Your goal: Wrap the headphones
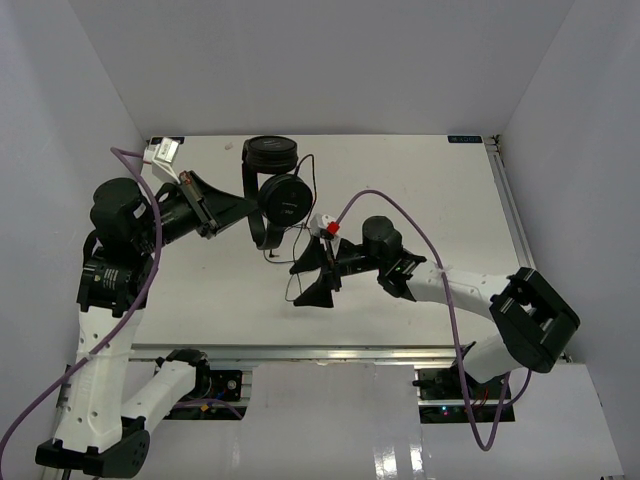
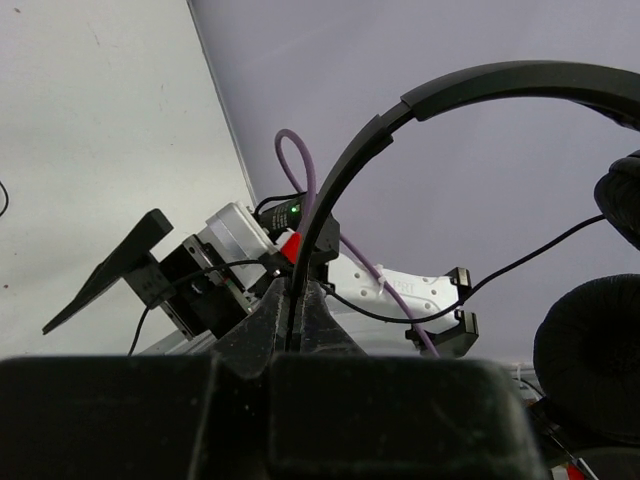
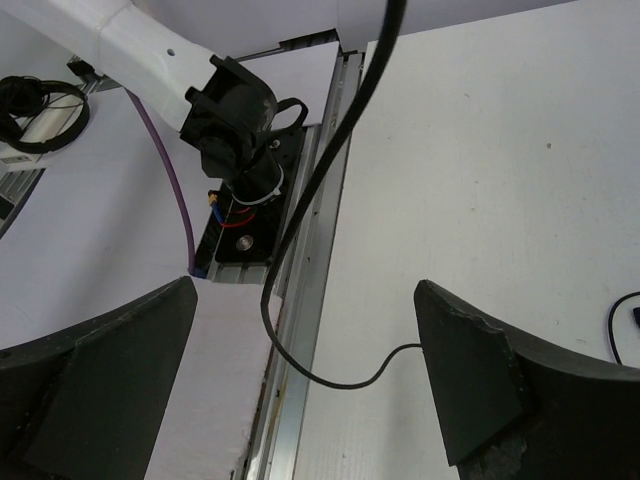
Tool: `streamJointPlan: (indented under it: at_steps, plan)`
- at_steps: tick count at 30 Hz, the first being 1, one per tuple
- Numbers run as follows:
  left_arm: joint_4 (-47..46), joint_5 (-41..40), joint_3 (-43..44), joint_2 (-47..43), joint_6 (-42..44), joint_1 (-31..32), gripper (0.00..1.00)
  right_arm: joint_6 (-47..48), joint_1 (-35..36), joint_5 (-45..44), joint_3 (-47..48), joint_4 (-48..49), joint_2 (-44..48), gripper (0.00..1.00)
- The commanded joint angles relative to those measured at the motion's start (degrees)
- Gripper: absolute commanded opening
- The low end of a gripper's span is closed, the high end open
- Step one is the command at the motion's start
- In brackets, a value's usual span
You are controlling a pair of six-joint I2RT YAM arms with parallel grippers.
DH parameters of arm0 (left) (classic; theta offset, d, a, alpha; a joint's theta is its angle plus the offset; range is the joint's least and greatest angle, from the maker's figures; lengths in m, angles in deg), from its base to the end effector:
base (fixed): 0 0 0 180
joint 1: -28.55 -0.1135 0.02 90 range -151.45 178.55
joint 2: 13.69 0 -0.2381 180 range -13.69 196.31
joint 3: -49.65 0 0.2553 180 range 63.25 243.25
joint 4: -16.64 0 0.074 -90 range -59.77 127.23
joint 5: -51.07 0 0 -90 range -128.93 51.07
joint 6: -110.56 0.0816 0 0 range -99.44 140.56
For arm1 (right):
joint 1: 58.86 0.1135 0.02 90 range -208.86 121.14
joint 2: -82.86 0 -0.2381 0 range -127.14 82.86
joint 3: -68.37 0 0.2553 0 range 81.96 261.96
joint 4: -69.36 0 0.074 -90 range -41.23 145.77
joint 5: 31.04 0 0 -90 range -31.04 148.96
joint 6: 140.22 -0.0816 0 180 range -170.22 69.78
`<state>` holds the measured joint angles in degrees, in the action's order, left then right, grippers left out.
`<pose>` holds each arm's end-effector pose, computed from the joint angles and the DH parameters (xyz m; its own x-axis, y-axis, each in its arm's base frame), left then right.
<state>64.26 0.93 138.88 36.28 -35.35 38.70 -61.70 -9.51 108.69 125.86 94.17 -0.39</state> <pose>0.1874 -0.0867 0.4375 -0.7092 -0.5189 -0.4774 0.3071 0.3821 -0.8716 0.1799 0.3051 0.2369 -0.2071 -0.0437 -0.9773 -0.9655 -0.1521 0.2114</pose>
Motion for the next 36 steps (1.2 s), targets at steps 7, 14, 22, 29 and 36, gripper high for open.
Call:
streamJointPlan:
  at_steps: [7, 14, 22, 29, 36]
  plan:
    - [-4.27, -0.43, 3.81, -0.97, -5.22, 0.10, 0.00, -0.79, 2.03, 2.27, 4.98, 6.13, -5.02, 0.56]
    - [-3.66, -9.80, 3.01, -2.23, -7.05, 0.13, 0.00, 4.12, 2.09, 0.36, 4.28, 0.42, -2.09, 0.13]
    - [-1.66, -31.29, -1.19, -5.76, -6.01, 0.13, 0.00, 18.82, -1.17, -12.45, 6.80, -20.98, 6.18, 0.08]
    - [-0.32, -45.89, -4.12, -3.03, 0.72, 0.08, 0.00, 41.95, -3.56, -30.37, 12.17, -45.13, 12.61, 0.08]
    - [-1.33, -48.65, -6.12, 1.18, 6.94, 0.13, 0.00, 64.39, -3.56, -58.19, 15.86, -55.22, 14.88, 0.08]
